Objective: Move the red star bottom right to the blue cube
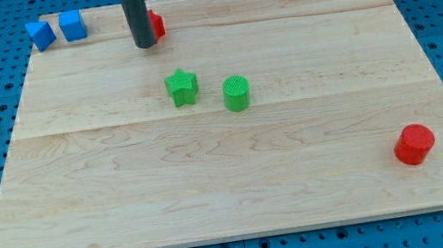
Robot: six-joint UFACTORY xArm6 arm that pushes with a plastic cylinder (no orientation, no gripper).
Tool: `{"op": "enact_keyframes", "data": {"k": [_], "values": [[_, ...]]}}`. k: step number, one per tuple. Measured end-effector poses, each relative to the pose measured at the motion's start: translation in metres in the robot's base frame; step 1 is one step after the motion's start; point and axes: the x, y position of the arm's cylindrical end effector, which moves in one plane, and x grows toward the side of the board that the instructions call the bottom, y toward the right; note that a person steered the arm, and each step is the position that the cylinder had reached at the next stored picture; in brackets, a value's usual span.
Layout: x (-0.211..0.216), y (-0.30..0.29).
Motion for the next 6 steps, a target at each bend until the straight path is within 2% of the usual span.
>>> {"op": "enact_keyframes", "data": {"k": [1,3,5,6], "values": [[0.009,0.039],[-0.041,0.032],[-0.068,-0.073],[-0.043,-0.052]]}}
